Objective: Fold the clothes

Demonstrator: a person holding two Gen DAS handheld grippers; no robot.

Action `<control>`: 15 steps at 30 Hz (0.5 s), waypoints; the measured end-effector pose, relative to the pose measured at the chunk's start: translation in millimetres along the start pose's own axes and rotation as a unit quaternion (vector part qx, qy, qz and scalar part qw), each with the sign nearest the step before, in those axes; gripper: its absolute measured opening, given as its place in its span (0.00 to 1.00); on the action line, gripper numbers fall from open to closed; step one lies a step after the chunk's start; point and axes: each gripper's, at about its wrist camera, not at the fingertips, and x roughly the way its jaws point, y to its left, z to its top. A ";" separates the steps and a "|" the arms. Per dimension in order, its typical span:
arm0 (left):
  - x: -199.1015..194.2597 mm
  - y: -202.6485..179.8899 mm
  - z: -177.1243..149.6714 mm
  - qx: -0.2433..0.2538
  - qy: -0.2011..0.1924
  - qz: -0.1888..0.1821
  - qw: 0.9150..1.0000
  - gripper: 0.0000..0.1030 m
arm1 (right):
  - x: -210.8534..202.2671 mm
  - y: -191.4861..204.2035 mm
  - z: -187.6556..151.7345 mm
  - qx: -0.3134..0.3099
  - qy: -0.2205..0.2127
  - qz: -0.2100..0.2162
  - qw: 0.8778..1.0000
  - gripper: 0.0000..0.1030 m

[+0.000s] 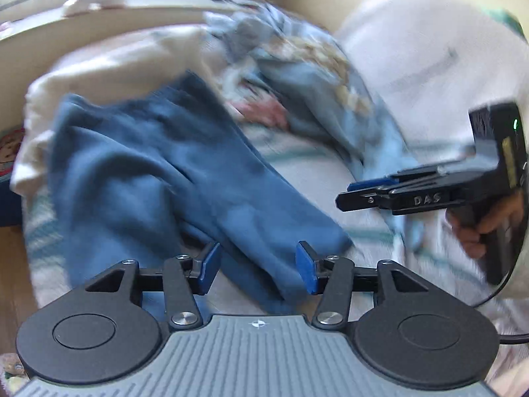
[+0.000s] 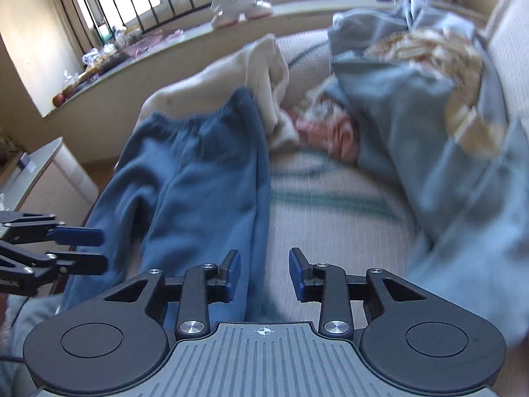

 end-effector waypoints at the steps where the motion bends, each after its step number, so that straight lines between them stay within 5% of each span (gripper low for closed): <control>1: 6.4 -7.9 -5.6 0.005 0.012 0.012 1.000 0.46 | -2.9 -1.1 -9.2 0.010 0.007 0.007 1.000 0.44; 6: 28.9 -28.5 -26.4 0.014 0.035 0.001 0.999 0.39 | 3.7 -7.1 -32.7 0.060 0.019 0.031 0.998 0.48; 9: 36.4 -31.7 -31.4 0.015 0.041 -0.006 0.999 0.13 | 15.1 -6.7 -35.1 0.062 0.024 0.039 0.997 0.47; 10: 37.2 -30.3 -31.8 0.009 0.045 -0.011 0.999 0.05 | 19.5 -6.0 -34.9 0.058 0.033 0.039 0.997 0.34; 12: 38.8 -27.5 -32.5 -0.003 0.052 -0.020 0.998 0.05 | 27.3 -5.4 -33.4 0.055 0.053 0.037 0.996 0.04; 15: 35.7 -29.8 -28.6 -0.010 0.054 -0.028 0.998 0.04 | 21.5 -4.5 -25.5 0.047 0.062 0.031 0.997 0.04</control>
